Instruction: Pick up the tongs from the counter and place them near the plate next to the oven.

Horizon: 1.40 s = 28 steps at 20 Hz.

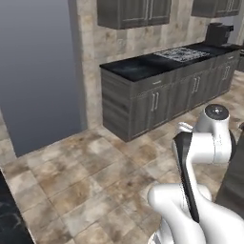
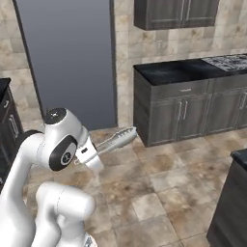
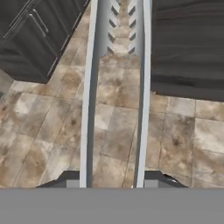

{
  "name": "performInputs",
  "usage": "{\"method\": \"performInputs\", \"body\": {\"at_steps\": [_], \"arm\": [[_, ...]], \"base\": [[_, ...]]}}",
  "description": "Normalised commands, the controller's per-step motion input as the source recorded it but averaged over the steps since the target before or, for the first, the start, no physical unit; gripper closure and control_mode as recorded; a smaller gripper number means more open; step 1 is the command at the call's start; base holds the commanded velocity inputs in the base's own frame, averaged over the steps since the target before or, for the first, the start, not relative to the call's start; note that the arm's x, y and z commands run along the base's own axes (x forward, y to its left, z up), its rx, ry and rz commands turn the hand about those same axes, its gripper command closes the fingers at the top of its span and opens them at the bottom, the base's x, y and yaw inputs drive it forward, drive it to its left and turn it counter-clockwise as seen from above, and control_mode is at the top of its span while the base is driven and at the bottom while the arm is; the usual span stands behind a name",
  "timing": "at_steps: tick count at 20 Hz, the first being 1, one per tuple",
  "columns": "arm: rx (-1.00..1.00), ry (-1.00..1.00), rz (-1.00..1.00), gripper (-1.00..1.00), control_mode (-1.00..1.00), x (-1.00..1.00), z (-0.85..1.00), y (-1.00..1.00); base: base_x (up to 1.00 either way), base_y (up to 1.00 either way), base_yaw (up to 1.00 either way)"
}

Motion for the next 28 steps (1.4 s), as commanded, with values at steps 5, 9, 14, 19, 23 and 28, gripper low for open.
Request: {"method": "performInputs", "body": {"at_steps": [5,9,14,19,23,28], "arm": [[0.00,0.00,0.00,1.00,1.00,0.00,0.00,0.00],[0.00,0.00,0.00,1.00,1.00,0.00,0.00,0.00],[0.00,0.00,0.00,1.00,1.00,0.00,0.00,0.00],[0.00,0.00,0.00,1.00,1.00,0.00,0.00,0.00],[0.00,0.00,0.00,1.00,1.00,0.00,0.00,0.00],[0.00,0.00,0.00,1.00,1.00,0.00,0.00,0.00]], "base": [[0.26,-0.03,-0.43],[0.59,0.00,-0.34],[0.73,0.00,-0.30],[0.84,0.00,-0.25],[0.84,0.00,-0.26],[0.85,0.00,-0.37]]}}
